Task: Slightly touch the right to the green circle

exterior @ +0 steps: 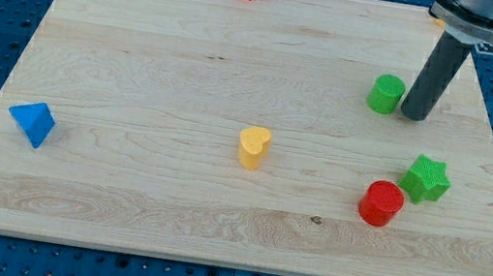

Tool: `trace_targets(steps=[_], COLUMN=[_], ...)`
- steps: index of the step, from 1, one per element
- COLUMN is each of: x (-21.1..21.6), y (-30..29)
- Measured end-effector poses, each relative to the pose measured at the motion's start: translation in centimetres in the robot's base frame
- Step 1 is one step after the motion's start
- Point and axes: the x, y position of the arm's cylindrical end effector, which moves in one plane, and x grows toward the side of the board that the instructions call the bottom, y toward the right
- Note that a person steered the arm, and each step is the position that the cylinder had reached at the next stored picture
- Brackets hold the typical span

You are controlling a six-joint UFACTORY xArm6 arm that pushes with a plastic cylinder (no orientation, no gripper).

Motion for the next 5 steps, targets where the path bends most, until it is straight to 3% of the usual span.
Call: trace_targets(steps=[5], x=[3.2], y=[-2.5])
